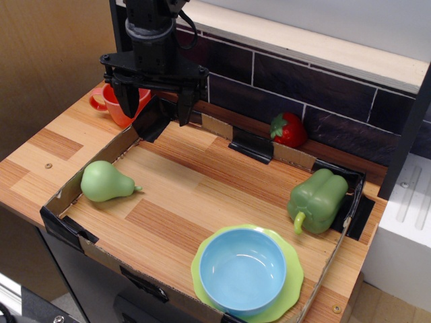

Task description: Take bowl off plate

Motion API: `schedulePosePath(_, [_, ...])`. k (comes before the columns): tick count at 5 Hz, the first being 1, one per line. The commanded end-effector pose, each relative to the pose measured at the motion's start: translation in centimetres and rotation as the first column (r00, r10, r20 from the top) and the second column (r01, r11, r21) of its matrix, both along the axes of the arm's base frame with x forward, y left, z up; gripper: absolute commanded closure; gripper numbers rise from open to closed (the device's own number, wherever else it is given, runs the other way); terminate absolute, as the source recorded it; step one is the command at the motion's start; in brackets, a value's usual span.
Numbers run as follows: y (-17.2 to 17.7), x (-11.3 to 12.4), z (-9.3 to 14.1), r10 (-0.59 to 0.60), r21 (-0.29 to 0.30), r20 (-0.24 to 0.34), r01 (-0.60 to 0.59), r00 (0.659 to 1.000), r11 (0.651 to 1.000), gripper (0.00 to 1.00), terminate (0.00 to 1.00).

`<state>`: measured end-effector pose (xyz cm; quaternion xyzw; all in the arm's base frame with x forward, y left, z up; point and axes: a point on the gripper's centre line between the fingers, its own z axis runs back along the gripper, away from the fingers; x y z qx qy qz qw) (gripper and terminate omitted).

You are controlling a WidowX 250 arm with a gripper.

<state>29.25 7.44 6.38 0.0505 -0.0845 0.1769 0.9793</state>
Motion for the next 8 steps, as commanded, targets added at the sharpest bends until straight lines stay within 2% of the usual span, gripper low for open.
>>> schedulePosePath(1, [0.0, 0.0, 0.0, 0.0, 0.0, 0.0, 0.0, 1.0, 1.0, 0.0, 0.0])
schedulePosePath(2, [-3.9, -1.4, 0.8, -0.1, 0.005, 0.011, 0.1, 0.995, 0.995, 0.0, 0.0])
schedulePosePath(3, [-7.9, -3.5, 1.4, -0.241, -0.028, -0.004, 0.241, 0.97, 0.97, 0.0, 0.0])
schedulePosePath(4, [-10.7, -5.3, 1.6, -0.385, -0.04, 0.003, 0.384, 0.923, 0.922, 0.0, 0.0])
schedulePosePath(5, [-12.7, -6.8, 1.0, -0.559, -0.045, -0.012, 0.558, 0.829, 0.829, 0.0, 0.0])
schedulePosePath(6, [-13.3, -7.2, -0.6, -0.633, -0.04, -0.036, 0.632, 0.773, 0.774, 0.0, 0.0])
schedulePosePath(7, [-13.7, -7.6, -2.0, -0.677, 0.004, -0.022, 0.677, 0.736, 0.736, 0.0, 0.0])
schedulePosePath(8, [-13.3, -7.1, -2.6, -0.674, 0.007, -0.022, 0.674, 0.739, 0.739, 0.0, 0.0])
